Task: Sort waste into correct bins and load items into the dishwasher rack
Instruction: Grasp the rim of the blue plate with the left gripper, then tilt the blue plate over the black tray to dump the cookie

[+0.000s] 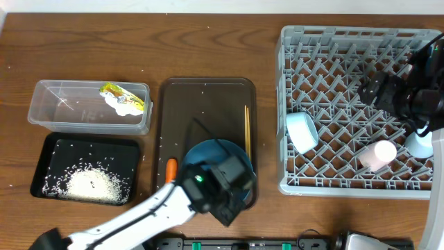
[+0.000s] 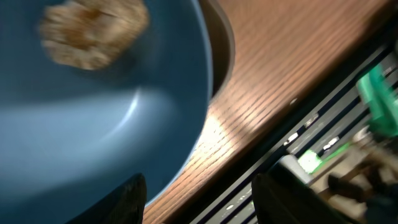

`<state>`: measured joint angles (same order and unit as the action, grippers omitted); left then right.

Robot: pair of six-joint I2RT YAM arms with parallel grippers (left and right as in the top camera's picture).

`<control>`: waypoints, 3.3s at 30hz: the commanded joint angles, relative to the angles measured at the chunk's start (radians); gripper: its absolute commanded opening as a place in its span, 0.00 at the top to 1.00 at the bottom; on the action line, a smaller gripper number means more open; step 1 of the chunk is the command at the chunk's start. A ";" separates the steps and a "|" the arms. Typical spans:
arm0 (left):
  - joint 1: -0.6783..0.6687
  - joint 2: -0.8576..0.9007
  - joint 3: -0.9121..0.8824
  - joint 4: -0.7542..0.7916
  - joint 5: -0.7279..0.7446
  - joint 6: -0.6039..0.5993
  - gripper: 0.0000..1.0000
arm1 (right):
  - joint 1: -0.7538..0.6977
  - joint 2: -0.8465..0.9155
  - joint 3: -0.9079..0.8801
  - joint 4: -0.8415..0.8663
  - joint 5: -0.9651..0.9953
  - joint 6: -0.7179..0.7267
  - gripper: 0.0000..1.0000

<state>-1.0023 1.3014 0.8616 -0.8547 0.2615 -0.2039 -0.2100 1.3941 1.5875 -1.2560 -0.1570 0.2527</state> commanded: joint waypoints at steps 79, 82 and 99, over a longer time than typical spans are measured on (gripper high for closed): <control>1.223 -0.137 0.310 -0.121 0.202 -0.055 0.94 | 0.006 -0.001 -0.066 0.001 -0.005 -0.015 0.07; 1.431 -0.137 0.291 -0.121 0.373 0.028 0.94 | 0.006 -0.001 -0.066 -0.004 -0.004 -0.015 0.07; 2.169 -0.142 0.104 -0.312 1.295 0.878 0.94 | 0.006 -0.001 -0.066 -0.020 -0.004 -0.026 0.07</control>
<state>1.1233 1.1709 0.9817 -1.1374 1.3560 0.4221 -0.2100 1.3941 1.5242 -1.2747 -0.1577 0.2447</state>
